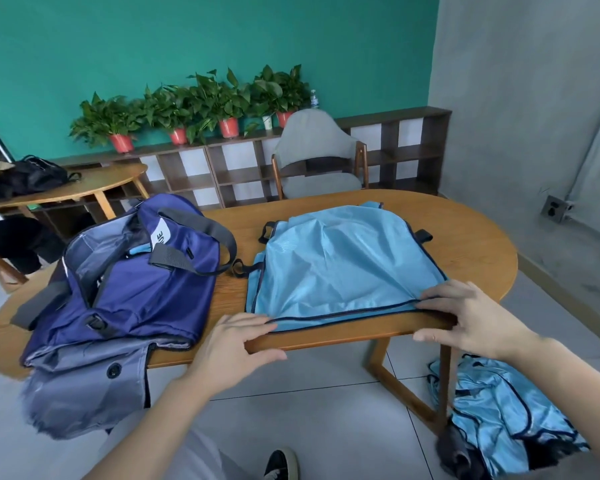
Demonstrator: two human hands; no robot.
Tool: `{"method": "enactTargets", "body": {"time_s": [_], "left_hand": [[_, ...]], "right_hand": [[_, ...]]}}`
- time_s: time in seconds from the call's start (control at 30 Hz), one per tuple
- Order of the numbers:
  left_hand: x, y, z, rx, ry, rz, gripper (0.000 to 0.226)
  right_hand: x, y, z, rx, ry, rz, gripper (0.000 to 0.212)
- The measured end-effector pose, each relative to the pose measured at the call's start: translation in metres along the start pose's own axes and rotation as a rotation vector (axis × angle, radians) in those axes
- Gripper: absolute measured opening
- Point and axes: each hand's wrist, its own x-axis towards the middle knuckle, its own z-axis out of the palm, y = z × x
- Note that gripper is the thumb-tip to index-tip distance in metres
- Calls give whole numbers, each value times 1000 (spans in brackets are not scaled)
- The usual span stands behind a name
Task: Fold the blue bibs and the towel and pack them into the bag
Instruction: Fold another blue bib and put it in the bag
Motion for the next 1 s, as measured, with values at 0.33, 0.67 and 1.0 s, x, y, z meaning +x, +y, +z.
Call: {"method": "enactTargets", "body": {"time_s": [0.33,0.67,1.0], "left_hand": [[-21,32,-4,-50,224,-71,26],[22,72,-111,20,232,36,12],[105,140,-291,132,408,48,17]], "right_hand": [[-22,-27,7,33,179,-90,17],[-17,-52,-54,-216,104,-113,12],[69,-93,-244,-160,527,-69,15]]}}
